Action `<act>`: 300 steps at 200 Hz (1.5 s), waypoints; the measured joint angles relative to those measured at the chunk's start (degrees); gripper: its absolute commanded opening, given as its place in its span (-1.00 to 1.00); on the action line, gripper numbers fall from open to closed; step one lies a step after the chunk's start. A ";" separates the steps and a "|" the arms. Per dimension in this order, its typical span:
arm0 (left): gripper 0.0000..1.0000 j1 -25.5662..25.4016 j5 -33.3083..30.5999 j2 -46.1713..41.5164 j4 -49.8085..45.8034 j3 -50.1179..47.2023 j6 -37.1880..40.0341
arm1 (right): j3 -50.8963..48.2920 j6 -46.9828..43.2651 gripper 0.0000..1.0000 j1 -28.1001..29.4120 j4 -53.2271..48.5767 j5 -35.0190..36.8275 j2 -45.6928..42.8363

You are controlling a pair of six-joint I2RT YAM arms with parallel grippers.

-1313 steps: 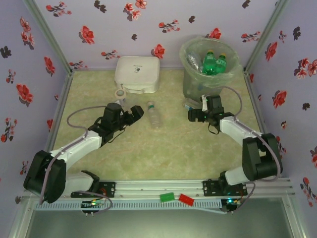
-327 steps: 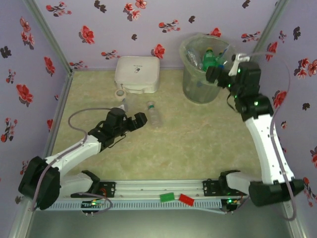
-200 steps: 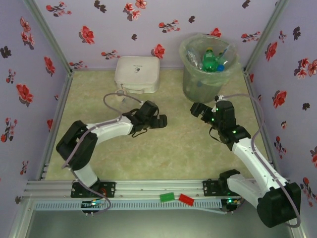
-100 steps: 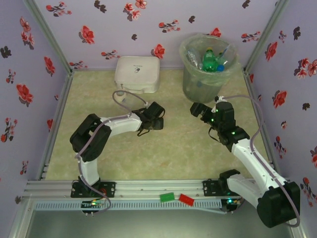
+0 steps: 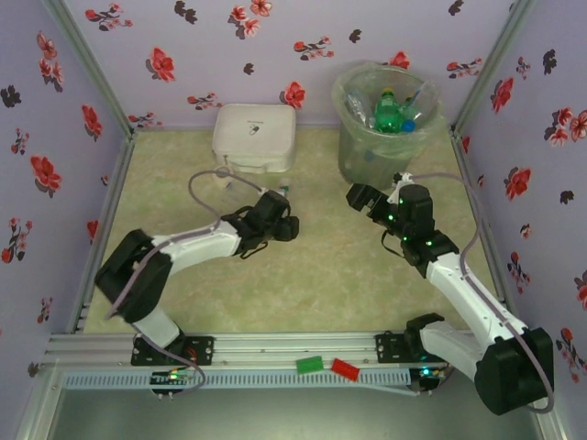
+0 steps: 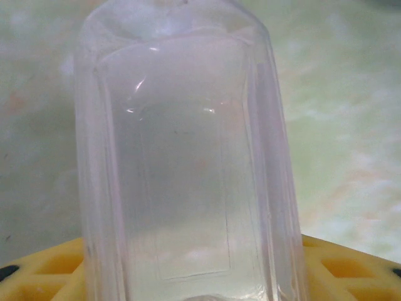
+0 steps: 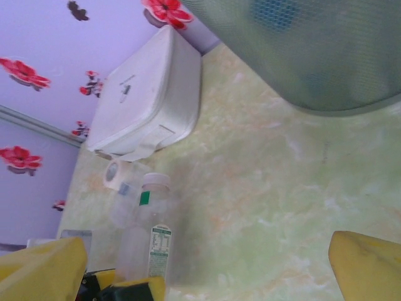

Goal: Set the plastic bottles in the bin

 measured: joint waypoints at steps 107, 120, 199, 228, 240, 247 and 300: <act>0.02 -0.24 13.94 -11.74 20.96 -11.72 4.09 | 7.45 0.26 0.76 11.61 8.68 -9.09 11.87; 0.03 -0.24 14.36 -12.81 21.81 -12.55 4.31 | 8.55 0.26 0.72 12.37 9.25 -9.66 14.05; 0.10 -0.28 14.23 -15.17 24.46 -15.04 4.50 | 11.58 2.75 0.27 15.10 13.14 -14.27 23.37; 0.13 -0.26 13.40 -15.15 24.55 -15.23 4.48 | 11.58 3.87 0.03 15.17 14.43 -14.58 24.28; 0.18 -0.26 13.20 -15.15 24.55 -15.30 4.48 | 11.58 3.98 -0.03 15.19 15.08 -14.86 24.61; 0.23 -0.22 13.18 -15.15 24.55 -15.34 4.48 | 11.61 4.15 -0.06 15.21 15.34 -14.97 24.72; 1.00 -0.44 12.48 -17.75 25.05 -16.65 4.39 | 12.11 4.31 -0.08 15.54 15.39 -15.10 24.92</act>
